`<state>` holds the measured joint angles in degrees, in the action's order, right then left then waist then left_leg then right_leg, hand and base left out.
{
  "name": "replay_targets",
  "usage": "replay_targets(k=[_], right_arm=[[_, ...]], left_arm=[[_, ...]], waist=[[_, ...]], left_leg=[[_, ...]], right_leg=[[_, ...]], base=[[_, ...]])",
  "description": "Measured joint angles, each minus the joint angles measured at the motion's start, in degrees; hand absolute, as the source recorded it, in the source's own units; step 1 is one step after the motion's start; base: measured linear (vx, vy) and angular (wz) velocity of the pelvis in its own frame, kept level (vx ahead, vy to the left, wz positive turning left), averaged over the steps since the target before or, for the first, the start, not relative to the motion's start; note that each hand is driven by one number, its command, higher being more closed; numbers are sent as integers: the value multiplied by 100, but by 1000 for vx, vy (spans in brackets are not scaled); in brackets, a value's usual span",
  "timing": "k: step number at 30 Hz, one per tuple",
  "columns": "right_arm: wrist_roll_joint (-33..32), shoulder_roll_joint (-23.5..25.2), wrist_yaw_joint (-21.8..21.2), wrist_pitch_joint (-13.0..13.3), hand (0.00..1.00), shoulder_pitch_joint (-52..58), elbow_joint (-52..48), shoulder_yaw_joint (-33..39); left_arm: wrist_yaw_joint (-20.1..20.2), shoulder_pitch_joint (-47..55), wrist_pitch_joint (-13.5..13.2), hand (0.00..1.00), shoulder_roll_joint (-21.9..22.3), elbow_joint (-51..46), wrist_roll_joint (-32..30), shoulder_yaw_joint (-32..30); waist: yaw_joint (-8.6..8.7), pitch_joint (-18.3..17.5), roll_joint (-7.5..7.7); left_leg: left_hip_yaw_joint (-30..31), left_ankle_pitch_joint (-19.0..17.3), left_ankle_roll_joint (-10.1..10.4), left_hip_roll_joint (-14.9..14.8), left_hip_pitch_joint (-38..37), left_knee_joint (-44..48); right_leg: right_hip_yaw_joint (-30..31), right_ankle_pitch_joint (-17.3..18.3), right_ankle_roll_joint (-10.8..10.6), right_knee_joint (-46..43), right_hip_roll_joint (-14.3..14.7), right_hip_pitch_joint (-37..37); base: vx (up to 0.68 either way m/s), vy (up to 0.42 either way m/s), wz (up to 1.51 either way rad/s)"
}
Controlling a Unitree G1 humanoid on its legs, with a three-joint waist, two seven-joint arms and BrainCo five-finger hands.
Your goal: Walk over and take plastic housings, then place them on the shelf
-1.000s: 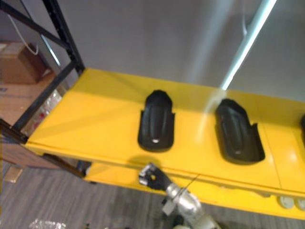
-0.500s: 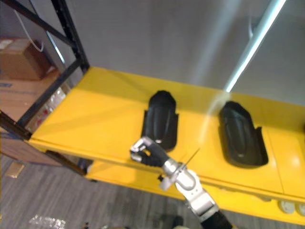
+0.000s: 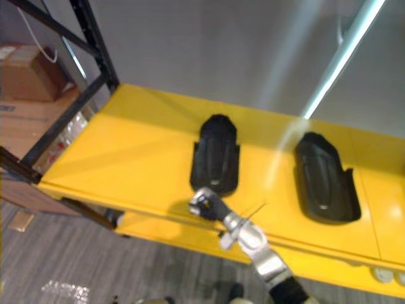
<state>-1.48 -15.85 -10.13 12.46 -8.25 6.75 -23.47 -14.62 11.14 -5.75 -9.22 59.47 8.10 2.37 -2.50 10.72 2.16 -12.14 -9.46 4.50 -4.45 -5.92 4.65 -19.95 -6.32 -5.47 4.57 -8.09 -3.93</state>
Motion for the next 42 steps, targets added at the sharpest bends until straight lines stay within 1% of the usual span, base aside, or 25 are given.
replay_targets(k=[3, 6, 13, 14, 15, 17, 18, 19, 21, 22, 23, 24, 27, 29, 31, 32, 33, 34, 36, 37, 38, 39, 40, 41, 42], right_arm=[[2, -6, 217, 13, 100, -193, 450, 295], [5, 4, 308, 95, 100, -376, 626, 332], [2, 132, 364, 144, 100, -686, 976, 609], [-2, 134, 286, 171, 100, -697, 997, 665], [-44, 131, 85, 227, 100, -729, 1016, 725], [-181, 134, -267, 230, 100, -797, 1033, 694], [-244, 137, -555, 231, 100, -820, 1031, 623], [-303, 132, -847, 229, 100, -827, 980, 488], [-478, 118, -1183, 222, 100, -823, 836, 210], [-582, 91, -1450, 158, 100, -810, 577, -58], [-726, 81, -1658, 88, 0, -794, 241, -301], [-770, 82, -1748, 61, 0, -791, 50, -401], [-1240, 77, -2086, -117, 0, -805, -894, -647], [-1476, 47, -2113, -174, 0, -809, -1248, -646], [-1591, -39, -1999, -169, 0, -814, -1664, -616], [-1551, -67, -1769, -157, 0, -816, -1938, -513], [-1164, -73, -1266, -73, 0, -816, -2191, -334], [-860, -73, -962, -16, 0, -817, -2300, -202], [283, -97, 167, 86, 0, -827, -2631, 523], [579, -109, 422, 96, 0, -836, -2691, 719], [1094, -177, 830, 99, 0, -846, -2796, 1041], [1553, -333, 1155, 97, 0, -845, -2946, 1345], [1777, -565, 1342, 79, 0, -844, -3104, 1627], [1844, -691, 1405, 75, 0, -844, -3164, 1750], [1997, -954, 1488, 55, 0, -835, -3253, 1972]], left_arm=[[-23, 0, 0, 0, 50, -35, 5, -11], [-23, 0, 36, 0, 94, -56, 3, -117], [11, 4, 88, 0, 97, -160, -14, -226], [12, 4, 87, 0, 95, -185, -17, -233], [13, 4, 81, 0, 96, -209, -16, -237], [15, 13, 83, 0, 108, -205, -17, -279], [22, 14, 82, 0, 129, -205, -19, -346], [28, 13, 81, 0, 132, -206, -22, -368], [68, 13, 77, 0, 132, -206, -23, -387], [104, 13, 59, 0, 127, -205, -25, -396], [129, 13, 38, 0, 122, -207, -27, -409], [132, 12, 32, 0, 120, -208, -27, -424], [130, 12, 25, 0, 108, -203, -22, -527], [128, 14, 26, 0, 105, -198, -23, -577], [127, 14, 13, 0, 107, -195, -24, -601], [125, 17, -7, 0, 109, -193, -25, -604], [124, 18, -16, 0, 110, -191, -25, -604], [123, 19, -19, 0, 109, -190, -25, -605], [117, 44, -42, 0, 109, -189, -27, -610], [112, 60, -48, 0, 109, -190, -27, -612], [106, 104, -50, 0, 108, -184, -27, -613], [101, 138, -54, 0, 108, -180, -26, -614], [100, 139, -64, 0, 105, -168, -26, -617], [101, 139, -72, 0, 104, -162, -25, -617], [110, 139, -86, 0, 105, -164, -25, -616]], waist=[[-15, 92, -63], [-26, 135, -117], [-56, 211, -73], [-46, 211, -70], [-53, 229, -59], [-70, 246, -61], [-79, 246, -61], [-78, 247, -58], [-75, 252, -50], [-65, 258, -40], [-65, 267, -23], [-64, 276, -8], [-80, 304, 75], [-95, 293, 111], [-97, 294, 122], [-95, 294, 123], [-93, 293, 124], [-89, 292, 126], [-77, 283, 140], [-77, 279, 146], [-61, 277, 150], [6, 272, 155], [32, 271, 156], [39, 270, 158], [86, 268, 158]], left_leg=[[50, 23, -9, 12, 5, -1], [66, 36, -5, 5, 6, -5], [134, 68, -21, 36, 33, -10], [217, 87, -29, 46, 81, -8], [242, 104, -30, 54, 100, -17], [242, 106, -29, 54, 100, -16], [241, 106, -29, 54, 96, -16], [239, 105, -29, 54, 96, -17], [236, 105, -29, 53, 94, -17], [234, 105, -29, 50, 94, -17], [232, 105, -29, 47, 91, -17], [231, 105, -28, 46, 90, -16], [226, 105, -29, 19, 92, -2], [221, 105, -29, 17, 90, 0], [214, 104, -29, 14, 89, 3], [208, 103, -28, 11, 86, 4], [200, 102, -27, 6, 82, 5], [194, 101, -26, 4, 82, 4], [130, 95, -23, -2, 80, -2], [62, 83, -18, -3, 66, -3], [25, 62, -10, -11, 3, -6], [-5, 47, -9, -23, -3, -7], [-51, 41, -10, -23, -8, -8], [-74, 37, -9, -23, -13, -7], [-81, 36, -9, -22, -10, -8]], right_leg=[[-43, 0, 0, 0, -13, -9], [-57, 0, 0, 0, -6, -8], [-148, 0, 0, 0, -34, -17], [-206, 0, 0, 0, -43, -17], [-227, 0, 0, 0, -50, -11], [-226, -1, 1, 0, -51, -11], [-225, -1, 1, 0, -51, -14], [-224, -1, 1, 0, -51, -14], [-221, -2, 1, 0, -51, -14], [-219, -2, 1, 0, -51, -14], [-218, -2, 1, 0, -49, -16], [-217, -3, 1, 0, -49, -16], [-207, -7, 3, 0, -51, -20], [-199, -7, 4, -1, -50, -21], [-190, -9, 5, -1, -50, -20], [-181, -9, 5, -1, -47, -20], [-172, -9, 5, -1, -42, -20], [-165, -9, 5, -1, -39, -18], [-101, -9, 6, -1, -27, -9], [-49, -9, 6, -1, -18, -1], [22, -10, 7, -1, -1, -3], [49, -10, 7, -1, 7, -5], [91, -10, 7, -1, 15, 15], [112, -10, 7, -1, 18, 25], [121, -10, 7, -1, 23, 33]], base=[[-20, 4, 9], [-6, 0, 1], [-12, 8, 5], [-21, 8, 22], [-21, 10, 20], [-9, 6, 4], [0, 0, 0], [0, 0, 0], [0, 0, 0], [0, 0, 0], [0, 0, 0], [0, 0, 0], [0, 0, 0], [0, 0, 0], [0, 0, 0], [0, 0, 0], [0, 0, 0], [-22, 11, -4], [-21, 14, -11], [-14, 18, -26], [-4, 20, -26], [2, 18, -27], [3, 17, -16], [3, 15, -13], [2, 13, -7]])
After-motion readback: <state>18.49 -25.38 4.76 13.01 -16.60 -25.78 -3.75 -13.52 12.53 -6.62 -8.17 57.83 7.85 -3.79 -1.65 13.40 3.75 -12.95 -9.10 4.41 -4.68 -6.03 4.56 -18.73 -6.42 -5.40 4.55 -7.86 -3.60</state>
